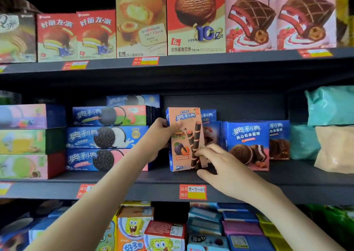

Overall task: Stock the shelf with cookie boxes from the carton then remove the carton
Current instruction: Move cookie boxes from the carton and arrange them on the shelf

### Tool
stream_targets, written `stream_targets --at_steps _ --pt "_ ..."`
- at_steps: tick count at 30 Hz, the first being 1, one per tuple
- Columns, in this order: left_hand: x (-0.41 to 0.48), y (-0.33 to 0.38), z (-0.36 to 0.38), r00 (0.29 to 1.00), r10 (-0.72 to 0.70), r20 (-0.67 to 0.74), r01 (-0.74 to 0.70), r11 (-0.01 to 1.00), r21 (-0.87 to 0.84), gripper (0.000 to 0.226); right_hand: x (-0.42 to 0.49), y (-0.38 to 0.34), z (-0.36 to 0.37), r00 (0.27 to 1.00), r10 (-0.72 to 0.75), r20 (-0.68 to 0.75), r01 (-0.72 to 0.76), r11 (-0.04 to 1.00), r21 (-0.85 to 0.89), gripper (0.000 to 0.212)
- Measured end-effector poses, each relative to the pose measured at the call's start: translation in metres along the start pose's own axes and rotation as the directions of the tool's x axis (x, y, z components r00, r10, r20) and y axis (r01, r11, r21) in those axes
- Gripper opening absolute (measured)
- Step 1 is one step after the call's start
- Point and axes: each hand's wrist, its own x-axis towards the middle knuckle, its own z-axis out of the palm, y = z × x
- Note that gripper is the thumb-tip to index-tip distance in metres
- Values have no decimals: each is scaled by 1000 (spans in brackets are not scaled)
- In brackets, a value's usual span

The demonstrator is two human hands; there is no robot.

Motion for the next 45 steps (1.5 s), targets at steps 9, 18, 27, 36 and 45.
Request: stream_targets --at_steps 9,18,27,36,45 --pt "-24 2 8 997 -8 73 10 999 -35 40 17 -2 3 990 143 -17 -134 962 237 78" --pt "-24 -13 1 957 274 -98 -209 882 423 40 28 3 3 940 336 59 -251 565 786 41" --pt "-26 -19 3 993 -11 117 16 999 -45 24 31 19 5 938 304 169 -260 291 921 35" --pt "-37 -18 9 956 253 -148 -201 934 296 19 30 1 8 927 319 -195 -175 831 527 63" --pt "-36 -15 8 975 209 -76 -192 963 190 10 36 -11 9 932 306 -193 -143 802 580 29"
